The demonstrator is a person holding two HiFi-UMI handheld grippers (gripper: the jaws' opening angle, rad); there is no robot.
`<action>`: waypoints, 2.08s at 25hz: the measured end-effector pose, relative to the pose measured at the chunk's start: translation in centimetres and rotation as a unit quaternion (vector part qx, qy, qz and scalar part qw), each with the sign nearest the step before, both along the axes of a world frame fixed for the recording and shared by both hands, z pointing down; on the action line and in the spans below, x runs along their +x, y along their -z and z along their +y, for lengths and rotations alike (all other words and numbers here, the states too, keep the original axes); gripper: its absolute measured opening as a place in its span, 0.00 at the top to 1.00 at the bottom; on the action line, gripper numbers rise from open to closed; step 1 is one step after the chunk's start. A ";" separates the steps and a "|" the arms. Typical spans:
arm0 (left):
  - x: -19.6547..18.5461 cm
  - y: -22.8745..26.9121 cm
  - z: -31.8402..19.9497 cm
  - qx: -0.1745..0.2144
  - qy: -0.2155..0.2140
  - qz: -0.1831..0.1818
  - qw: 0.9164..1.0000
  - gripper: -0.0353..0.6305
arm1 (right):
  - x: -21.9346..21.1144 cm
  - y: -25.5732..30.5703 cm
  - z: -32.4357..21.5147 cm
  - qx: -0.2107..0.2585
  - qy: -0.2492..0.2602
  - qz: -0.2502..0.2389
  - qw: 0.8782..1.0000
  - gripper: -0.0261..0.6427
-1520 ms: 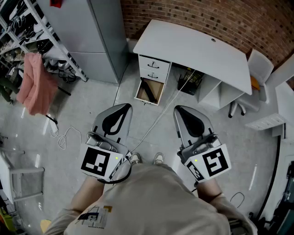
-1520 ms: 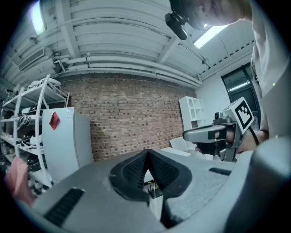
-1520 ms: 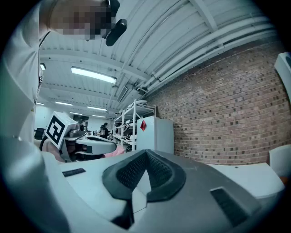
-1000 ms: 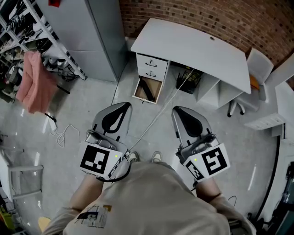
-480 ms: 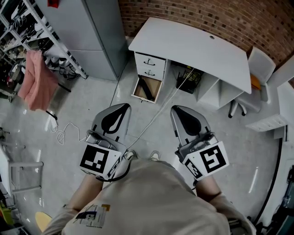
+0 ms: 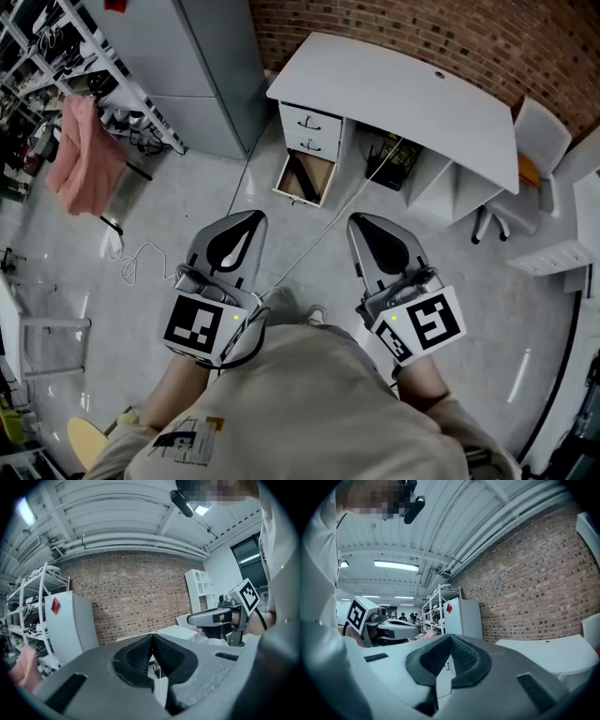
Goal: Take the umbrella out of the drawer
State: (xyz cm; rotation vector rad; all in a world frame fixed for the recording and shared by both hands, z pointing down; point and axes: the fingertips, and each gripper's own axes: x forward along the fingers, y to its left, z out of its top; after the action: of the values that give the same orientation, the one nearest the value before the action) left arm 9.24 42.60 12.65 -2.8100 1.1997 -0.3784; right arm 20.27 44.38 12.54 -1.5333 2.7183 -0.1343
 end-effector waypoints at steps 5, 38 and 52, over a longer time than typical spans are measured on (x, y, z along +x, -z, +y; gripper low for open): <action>-0.3 0.2 0.2 0.003 0.011 -0.001 1.000 0.94 | -0.1 -0.3 -0.1 -0.001 0.006 -0.002 1.000 0.95; -3.1 -4.9 -22.2 -0.041 -0.018 0.024 0.999 0.94 | -3.4 -4.3 -22.0 -0.042 -0.005 0.038 0.998 0.95; -10.2 -4.3 -40.8 -0.051 -0.038 0.037 0.997 0.94 | -11.4 -4.0 -41.0 -0.052 -0.017 0.056 0.997 0.95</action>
State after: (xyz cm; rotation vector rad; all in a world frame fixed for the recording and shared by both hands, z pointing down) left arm -0.92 1.83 16.95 -2.9721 1.1126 -0.3439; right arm 8.91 3.37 16.53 -1.6604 2.8111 -0.1985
